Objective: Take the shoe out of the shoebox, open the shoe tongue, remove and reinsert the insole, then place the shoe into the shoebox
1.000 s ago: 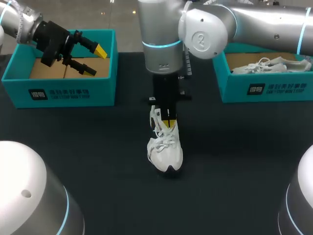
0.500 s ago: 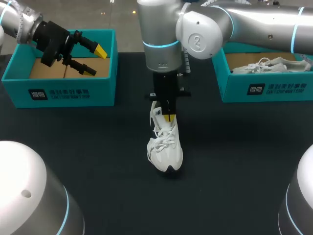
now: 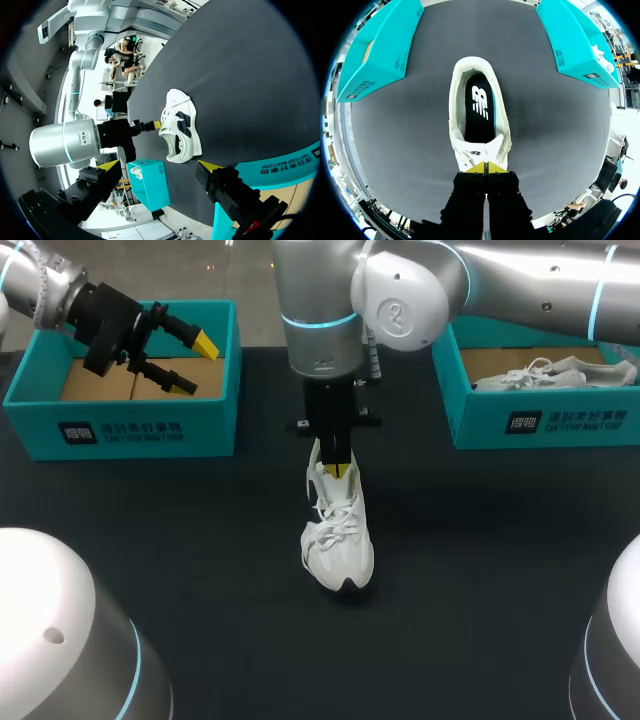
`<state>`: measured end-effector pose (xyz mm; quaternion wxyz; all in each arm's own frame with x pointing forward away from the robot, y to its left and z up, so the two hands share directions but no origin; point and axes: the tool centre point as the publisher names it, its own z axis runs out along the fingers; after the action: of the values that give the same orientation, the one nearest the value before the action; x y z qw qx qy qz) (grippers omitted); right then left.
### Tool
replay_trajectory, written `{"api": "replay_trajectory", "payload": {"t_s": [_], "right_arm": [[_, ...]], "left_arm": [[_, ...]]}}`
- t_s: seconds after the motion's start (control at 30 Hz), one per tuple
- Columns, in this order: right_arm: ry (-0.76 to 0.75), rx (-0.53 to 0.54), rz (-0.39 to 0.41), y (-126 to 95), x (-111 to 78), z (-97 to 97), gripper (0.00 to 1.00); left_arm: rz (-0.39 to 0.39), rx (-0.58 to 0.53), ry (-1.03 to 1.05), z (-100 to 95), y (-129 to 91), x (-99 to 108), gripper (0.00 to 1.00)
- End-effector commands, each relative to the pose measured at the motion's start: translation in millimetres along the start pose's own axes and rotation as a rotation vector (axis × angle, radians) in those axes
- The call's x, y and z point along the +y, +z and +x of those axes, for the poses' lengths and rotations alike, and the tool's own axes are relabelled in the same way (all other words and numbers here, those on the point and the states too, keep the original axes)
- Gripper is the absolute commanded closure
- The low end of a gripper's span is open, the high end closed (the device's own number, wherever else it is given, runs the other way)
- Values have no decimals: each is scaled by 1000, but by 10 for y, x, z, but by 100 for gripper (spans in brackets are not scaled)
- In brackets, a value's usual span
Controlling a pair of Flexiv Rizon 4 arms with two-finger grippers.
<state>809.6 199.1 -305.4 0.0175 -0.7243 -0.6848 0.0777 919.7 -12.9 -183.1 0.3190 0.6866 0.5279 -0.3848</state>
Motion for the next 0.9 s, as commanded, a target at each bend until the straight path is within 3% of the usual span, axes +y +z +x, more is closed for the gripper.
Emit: {"api": "replay_trajectory", "payload": {"t_s": [0.03,0.23,0.43,0.67,0.8,0.9], "right_arm": [[-10,16,-14,16,-22,16,100],[-40,37,-20,148,70,87,100],[-24,19,-5,282,156,36,100],[-36,40,-84,7,152,-30,100],[-172,28,-172,-139,139,-16,100],[-225,-14,-193,-155,156,-13,100]], "left_arm": [[1,3,0,-1,-5,-1,0],[1,3,0,-1,-5,-1,0],[1,3,0,-1,-5,-1,0],[1,3,0,-1,-5,-1,0],[1,3,0,-1,-5,-1,0],[1,3,0,-1,-5,-1,0]]}}
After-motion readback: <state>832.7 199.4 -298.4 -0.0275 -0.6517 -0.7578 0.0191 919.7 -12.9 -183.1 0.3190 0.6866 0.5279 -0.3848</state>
